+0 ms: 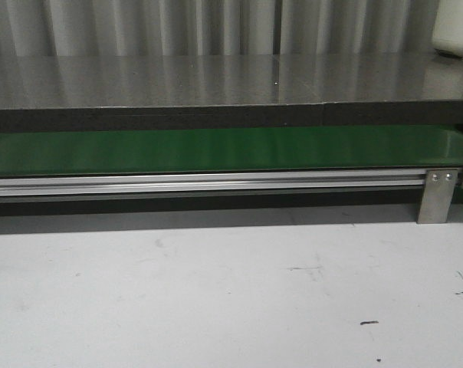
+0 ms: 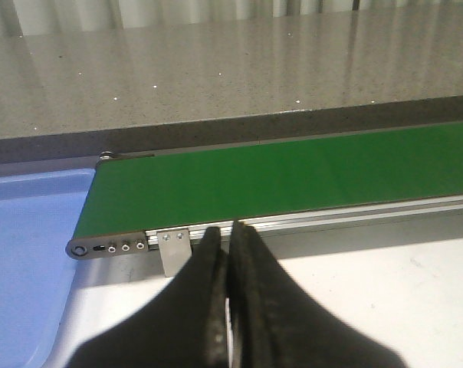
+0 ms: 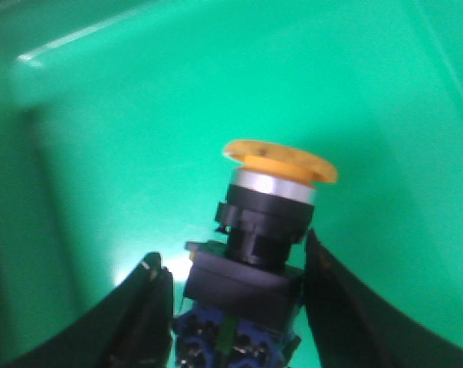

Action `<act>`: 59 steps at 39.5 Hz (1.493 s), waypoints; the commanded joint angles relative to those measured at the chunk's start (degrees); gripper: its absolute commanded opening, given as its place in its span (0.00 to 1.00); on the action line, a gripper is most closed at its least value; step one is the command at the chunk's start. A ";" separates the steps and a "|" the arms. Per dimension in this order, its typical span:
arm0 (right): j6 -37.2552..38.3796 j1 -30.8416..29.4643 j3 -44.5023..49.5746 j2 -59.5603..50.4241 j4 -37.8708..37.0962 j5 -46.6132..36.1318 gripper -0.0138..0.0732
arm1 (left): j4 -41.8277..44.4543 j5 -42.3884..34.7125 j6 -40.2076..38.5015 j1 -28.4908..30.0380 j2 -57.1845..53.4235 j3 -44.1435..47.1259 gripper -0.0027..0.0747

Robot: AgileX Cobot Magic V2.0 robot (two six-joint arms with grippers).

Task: Move button from left to right
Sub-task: 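Carry the button with the right gripper and drop it into the green bin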

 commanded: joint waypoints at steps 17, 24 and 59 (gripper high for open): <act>-0.48 0.86 -1.72 -10.59 -1.25 -2.21 0.82 | -0.33 -4.66 -0.26 -0.30 1.19 -1.33 0.01; -0.48 7.05 -1.72 -17.84 -1.25 2.50 0.57 | -0.33 -4.66 -0.26 -0.30 1.19 -1.33 0.01; -2.58 25.64 39.32 -67.72 -1.31 -9.47 0.08 | -0.33 -4.66 -0.26 -0.30 1.19 -1.33 0.01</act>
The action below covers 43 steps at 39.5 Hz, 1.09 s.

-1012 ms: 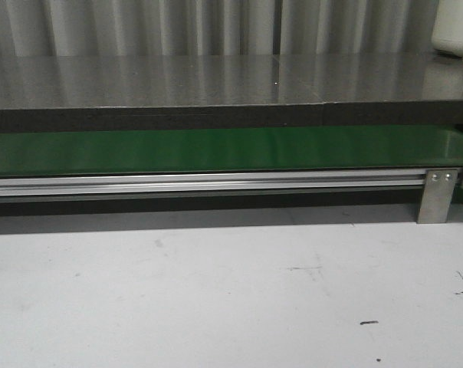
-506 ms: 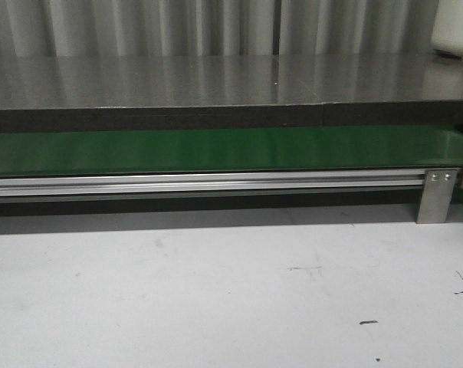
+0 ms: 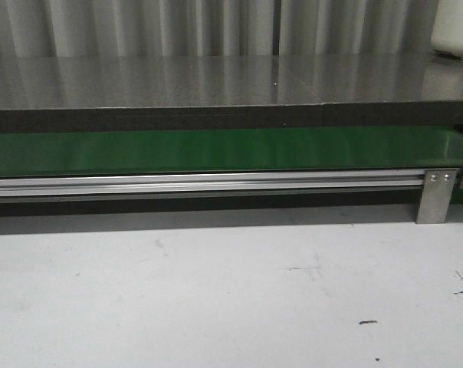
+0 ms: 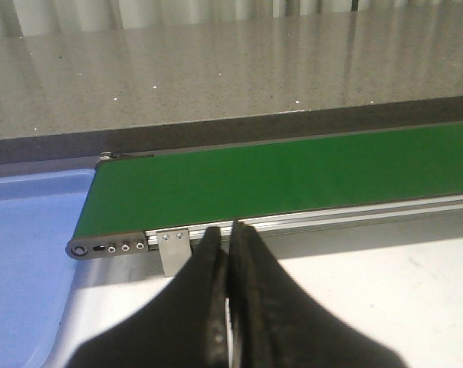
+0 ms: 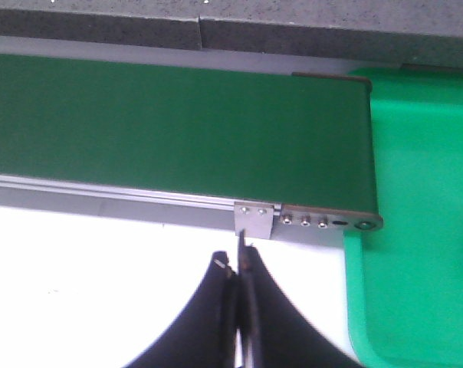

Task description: Move button from left to right

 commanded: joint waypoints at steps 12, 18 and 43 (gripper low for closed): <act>-0.92 0.08 12.57 -25.86 0.19 -9.42 0.08 | -0.33 -4.66 -0.26 -0.03 1.19 -1.33 0.01; -0.92 0.08 12.91 -29.31 0.19 -7.86 0.08 | -0.33 -4.66 -0.26 -0.03 1.19 -1.33 0.01; -0.92 0.08 12.91 -29.25 0.19 -7.87 0.08 | -0.33 -4.66 -0.26 -0.03 1.19 -1.33 0.01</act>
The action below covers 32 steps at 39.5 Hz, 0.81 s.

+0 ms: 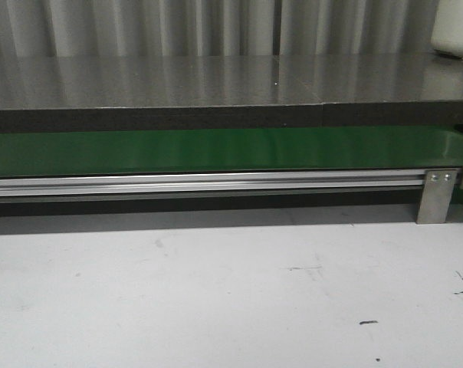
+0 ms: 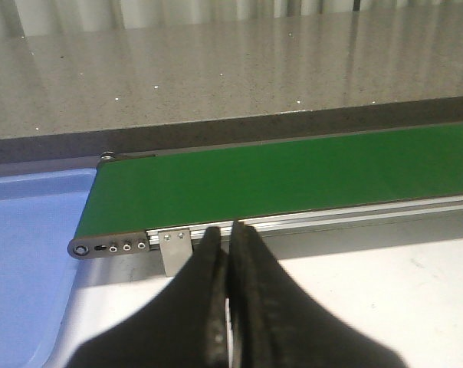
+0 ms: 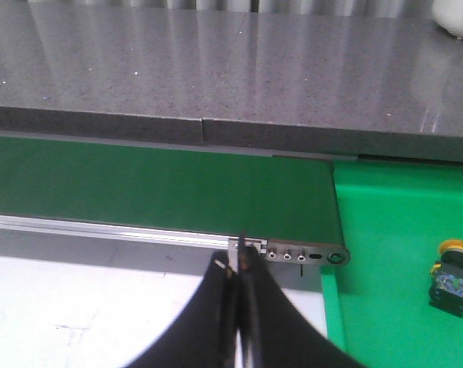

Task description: Move button from left to right

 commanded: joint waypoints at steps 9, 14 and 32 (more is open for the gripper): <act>-0.53 0.08 -1.58 0.41 0.19 -3.98 0.08 | -0.33 -4.66 -0.26 -0.13 1.19 -1.33 0.01; -0.53 0.08 -1.58 0.41 0.19 -3.98 0.08 | -0.33 -4.82 -0.26 -0.13 1.19 -1.33 0.01; -0.53 0.08 -1.58 0.41 0.19 -3.98 0.08 | 5.02 -18.92 -2.32 -3.09 -1.07 12.54 0.01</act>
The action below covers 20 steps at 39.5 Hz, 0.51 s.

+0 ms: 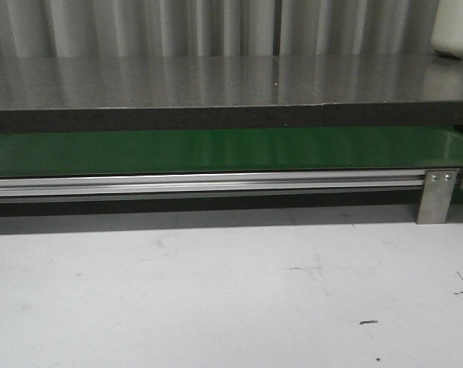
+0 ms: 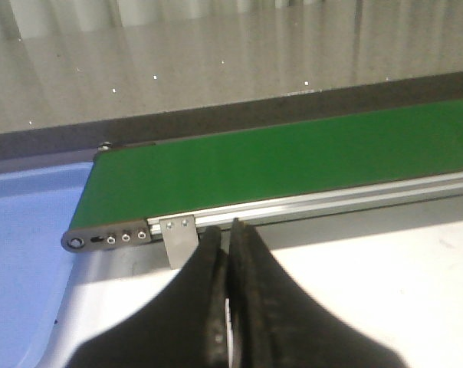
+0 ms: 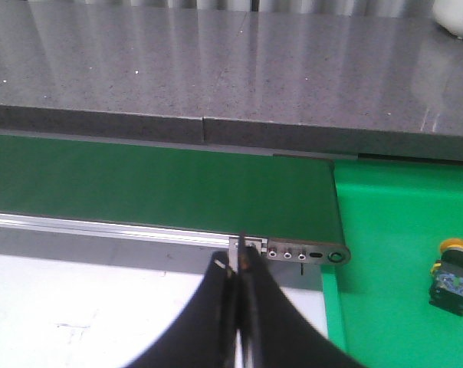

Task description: Move button from left to right

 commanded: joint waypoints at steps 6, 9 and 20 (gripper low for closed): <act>-0.53 0.08 -1.71 0.44 0.19 -4.06 0.08 | -4.11 -13.99 -0.84 1.47 -1.07 8.19 0.01; -0.53 0.08 -1.71 0.44 0.19 -4.06 0.08 | -6.40 -17.23 -0.84 2.17 -1.07 11.23 0.01; -0.53 0.08 -1.71 0.44 0.19 -4.06 0.08 | -4.16 -23.22 -6.91 2.80 -1.07 14.02 0.01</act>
